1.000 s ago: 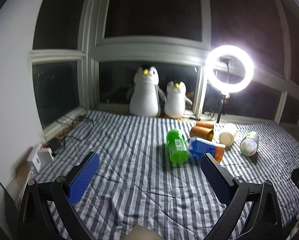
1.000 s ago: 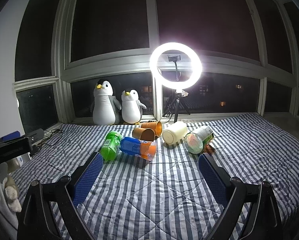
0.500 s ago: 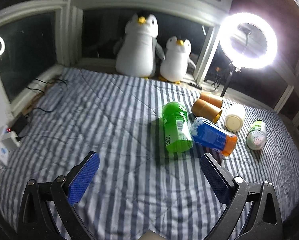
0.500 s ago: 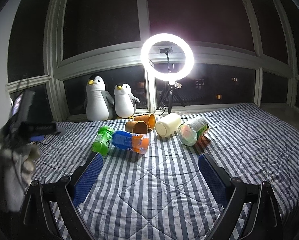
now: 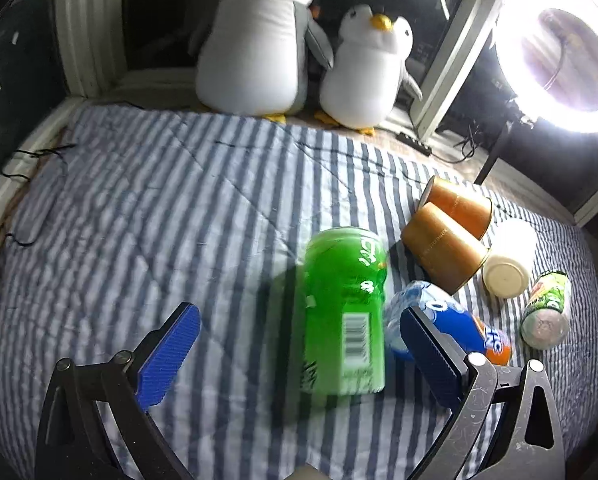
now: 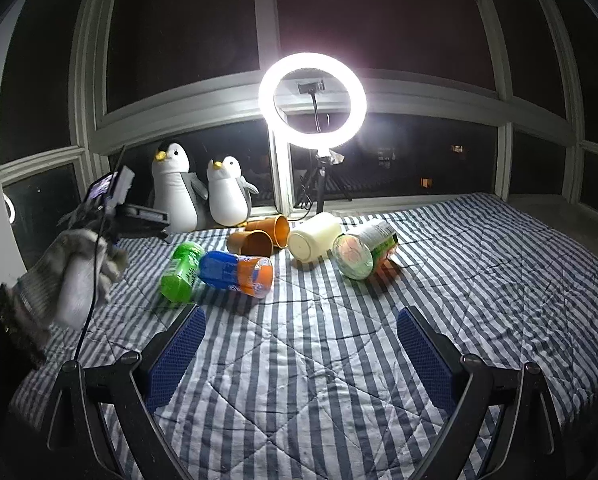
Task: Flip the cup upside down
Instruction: 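Reach the left tool to the green cup lying on its side and grasp it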
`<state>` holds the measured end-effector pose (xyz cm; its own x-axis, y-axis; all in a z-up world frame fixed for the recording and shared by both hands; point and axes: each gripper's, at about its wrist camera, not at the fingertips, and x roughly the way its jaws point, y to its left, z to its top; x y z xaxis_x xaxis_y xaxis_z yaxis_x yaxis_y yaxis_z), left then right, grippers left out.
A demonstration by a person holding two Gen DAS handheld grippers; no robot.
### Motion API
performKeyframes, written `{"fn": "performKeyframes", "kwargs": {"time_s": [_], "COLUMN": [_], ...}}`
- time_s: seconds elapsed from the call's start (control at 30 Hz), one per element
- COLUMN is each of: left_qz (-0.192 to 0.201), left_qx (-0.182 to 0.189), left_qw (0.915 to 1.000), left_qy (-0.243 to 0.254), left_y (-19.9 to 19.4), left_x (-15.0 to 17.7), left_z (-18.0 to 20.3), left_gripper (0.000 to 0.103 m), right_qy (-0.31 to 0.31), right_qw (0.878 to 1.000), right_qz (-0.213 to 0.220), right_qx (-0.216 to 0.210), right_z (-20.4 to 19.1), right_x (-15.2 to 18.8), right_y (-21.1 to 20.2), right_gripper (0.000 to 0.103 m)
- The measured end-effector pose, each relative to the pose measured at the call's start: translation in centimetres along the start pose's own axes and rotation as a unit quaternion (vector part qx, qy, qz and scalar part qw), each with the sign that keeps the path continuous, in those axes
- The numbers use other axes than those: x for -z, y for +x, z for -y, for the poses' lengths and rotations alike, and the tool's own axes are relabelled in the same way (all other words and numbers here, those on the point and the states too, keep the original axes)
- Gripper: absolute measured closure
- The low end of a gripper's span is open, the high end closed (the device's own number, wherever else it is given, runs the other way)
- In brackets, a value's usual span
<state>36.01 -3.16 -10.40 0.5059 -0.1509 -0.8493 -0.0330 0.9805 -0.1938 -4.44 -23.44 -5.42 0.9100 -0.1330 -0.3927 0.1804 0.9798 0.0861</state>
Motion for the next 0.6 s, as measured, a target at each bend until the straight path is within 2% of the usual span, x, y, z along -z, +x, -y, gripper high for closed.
{"fn": "performKeyframes", "kwargs": {"time_s": [0.27,0.43,0.6], "left_qz": [-0.06,-0.078,-0.089], "left_qx": [0.032,0.046,0.066], "left_qw": [0.9968,0.9945,0.9924], "left_qy": [-0.043,-0.052,-0.054], "left_y": [4.8,6.4,7.0], "left_x": [-1.3,-1.0,-0.8], "left_z": [0.2,0.3,0.7], "left_gripper": [0.014,0.02,0.031], "right_qy": [-0.005,0.001,0.007], "right_qw": [1.0,1.0,0.999], "right_qz": [-0.01,-0.022,-0.029], "right_qx": [0.008,0.012,0.017], "right_z": [0.3,1.0,1.5], "right_x": [0.2,0.3,0.5], "right_y": [0.3,0.7,0.7], "right_gripper": [0.008,0.008,0.008]}}
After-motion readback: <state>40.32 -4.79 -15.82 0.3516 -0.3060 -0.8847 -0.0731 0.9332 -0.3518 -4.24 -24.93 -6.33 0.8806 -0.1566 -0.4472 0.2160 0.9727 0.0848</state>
